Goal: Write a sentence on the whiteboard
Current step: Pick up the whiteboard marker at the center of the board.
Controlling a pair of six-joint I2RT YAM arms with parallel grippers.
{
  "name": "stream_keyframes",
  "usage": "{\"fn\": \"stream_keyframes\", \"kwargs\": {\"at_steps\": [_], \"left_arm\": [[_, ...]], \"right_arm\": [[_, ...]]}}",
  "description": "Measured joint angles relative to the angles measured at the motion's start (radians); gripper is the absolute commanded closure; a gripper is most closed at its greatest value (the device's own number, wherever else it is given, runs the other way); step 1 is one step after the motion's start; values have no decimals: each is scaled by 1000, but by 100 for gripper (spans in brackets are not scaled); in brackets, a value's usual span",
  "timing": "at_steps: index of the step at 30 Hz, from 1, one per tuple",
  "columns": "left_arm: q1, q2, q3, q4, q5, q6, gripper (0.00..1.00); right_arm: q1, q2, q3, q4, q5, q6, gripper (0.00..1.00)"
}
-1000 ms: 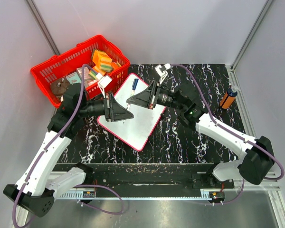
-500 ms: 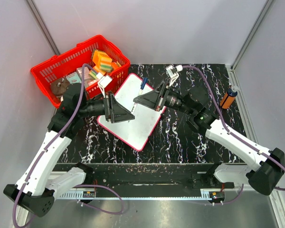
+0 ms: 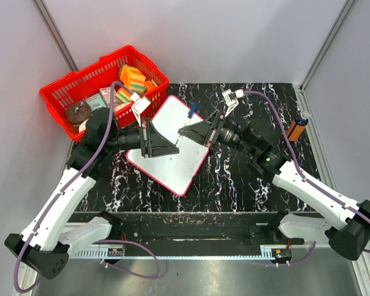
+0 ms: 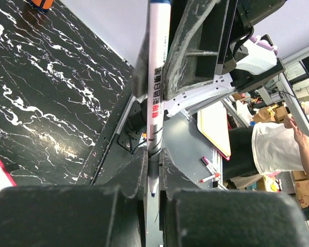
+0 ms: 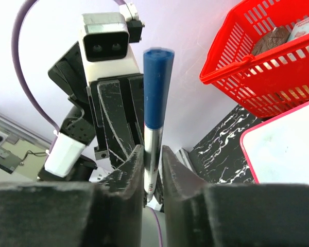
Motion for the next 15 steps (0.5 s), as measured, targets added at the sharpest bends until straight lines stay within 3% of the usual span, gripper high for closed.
{"fn": "stream_keyframes", "kwargs": {"at_steps": [1,5,7,11,15], "left_arm": [[-2,-1,0,4,-3,0,100],[-1,-6,0,8,-9,-3,100],[-1,-6,0,18,-9,-9,100],[-2,-6,0,39,-9,-21,100],[-2,-6,0,47,-9,-30,100]], "right_arm": [[1,-6,0,-5,6,-2,45],[-2,-16,-4,-2,15,0,25],[-2,-18,-12,11,13,5,25],[-2,-18,-40,34,6,13,42],[-2,-8,-43,63,-19,30,50]]}}
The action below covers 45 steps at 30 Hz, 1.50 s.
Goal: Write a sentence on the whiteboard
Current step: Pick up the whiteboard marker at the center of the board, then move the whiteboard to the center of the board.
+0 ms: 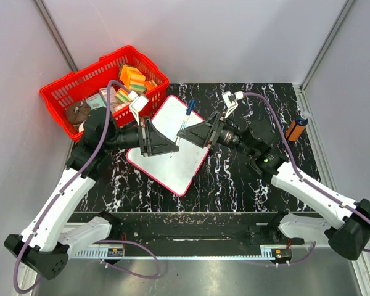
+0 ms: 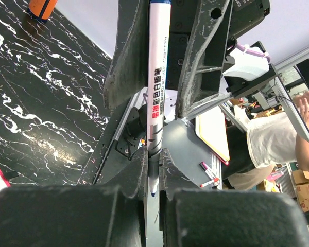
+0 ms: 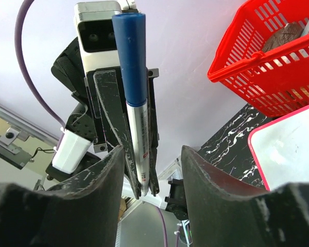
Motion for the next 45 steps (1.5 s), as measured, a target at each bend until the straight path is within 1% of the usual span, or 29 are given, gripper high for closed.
{"fn": "stream_keyframes", "kwargs": {"at_steps": [3,7,14,15,16,17,18,20,21,22,23,24,25,27,29,32,37,41,45], "left_arm": [[0,0,0,6,0,-2,100],[0,0,-3,13,0,-8,100],[0,0,-20,24,0,-16,100],[0,-1,-20,24,0,-17,100],[0,-1,-20,25,0,-18,100],[0,-1,-20,26,0,-19,100],[-1,-1,-21,29,1,-20,100],[-2,-4,-22,38,2,-26,100],[-2,-6,-23,39,2,-28,96],[-2,-9,-26,38,1,-31,63],[-2,-11,-29,37,0,-32,48],[-2,-11,-31,40,-2,-30,38],[-2,-11,-31,39,-3,-27,23],[-2,-16,-34,27,-12,-17,13],[-2,-32,-45,-6,-48,1,7],[3,-81,-79,-65,-118,22,6],[23,-231,-228,-152,-275,14,3],[26,-342,-334,-279,-449,-26,5],[34,-404,-408,-377,-607,-87,6]], "right_arm": [[0,12,0,25,-11,8,53],[1,18,0,46,-30,18,64],[1,19,0,61,-43,30,67],[1,19,0,62,-43,32,70],[1,19,0,62,-43,33,75],[1,19,0,62,-43,34,93],[1,19,0,61,-43,33,100],[1,23,0,61,-44,29,100],[1,27,1,61,-44,29,100],[1,29,2,61,-44,29,100],[1,29,2,60,-44,29,100],[1,29,2,58,-43,29,100],[1,29,2,52,-42,29,100],[2,26,2,33,-27,22,100],[2,9,-2,-7,2,7,100],[3,-47,-17,-98,74,-22,100],[3,-208,-72,-254,239,-59,100],[3,-306,-99,-340,334,-79,100],[3,-362,-116,-401,400,-89,100]]}}
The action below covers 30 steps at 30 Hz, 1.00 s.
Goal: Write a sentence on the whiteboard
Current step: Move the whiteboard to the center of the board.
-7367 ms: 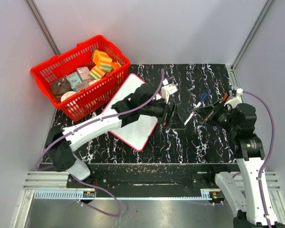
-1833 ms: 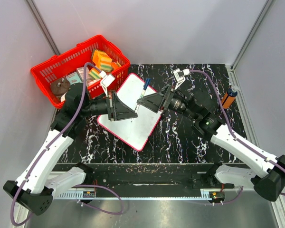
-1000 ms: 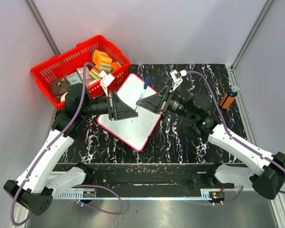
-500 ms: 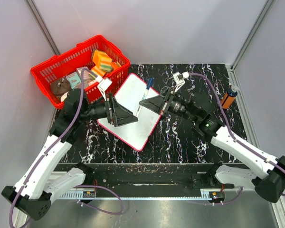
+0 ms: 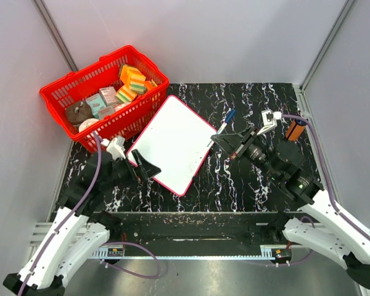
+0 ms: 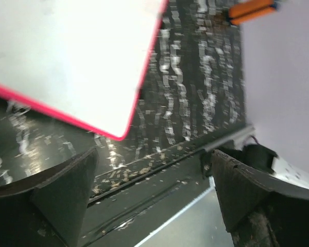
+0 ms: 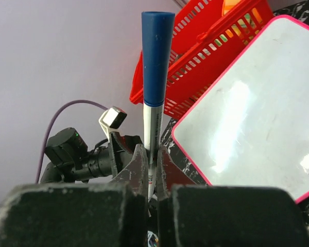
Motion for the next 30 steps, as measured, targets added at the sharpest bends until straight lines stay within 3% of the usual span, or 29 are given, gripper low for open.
{"fn": "stream_keyframes", "kwargs": {"at_steps": [9,17,24,26,30], "left_arm": [[52,8,-183,-14,-171,-103,9],[124,-42,-352,219,-192,-118,18],[216,-38,-522,559,-101,-121,37],[222,-36,-536,613,-82,-113,52],[224,-44,-536,692,-64,-88,66]], "right_arm": [[0,-46,-14,-77,54,-3,100],[0,-71,-14,-101,75,-7,100],[0,-70,-16,-108,82,-10,100],[0,-69,-19,-108,82,-11,100],[0,-61,-20,-109,82,-11,100]]}}
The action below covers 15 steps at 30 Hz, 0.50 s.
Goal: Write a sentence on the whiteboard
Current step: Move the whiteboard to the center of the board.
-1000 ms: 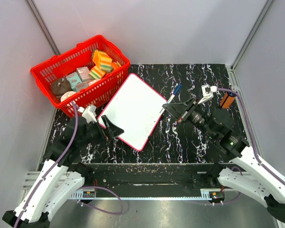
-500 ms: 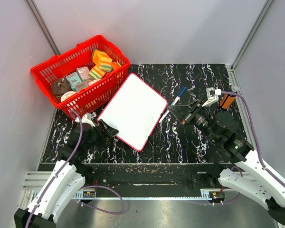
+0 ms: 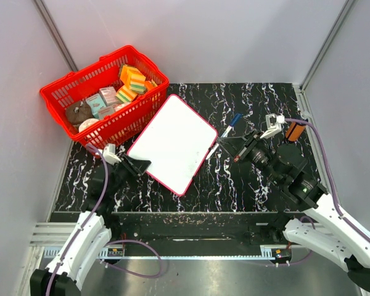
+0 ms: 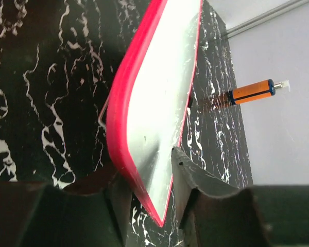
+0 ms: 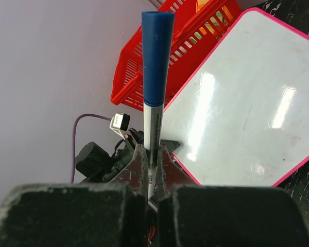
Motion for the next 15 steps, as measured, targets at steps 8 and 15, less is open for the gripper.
{"fn": "stream_keyframes", "kwargs": {"at_steps": [8,15], "left_arm": [[1,69,-20,186,79,3,100],[7,83,-20,204,109,43,100]], "right_arm": [[0,14,-1,0,0,-8,100],[0,13,-1,0,0,-16,100]]}}
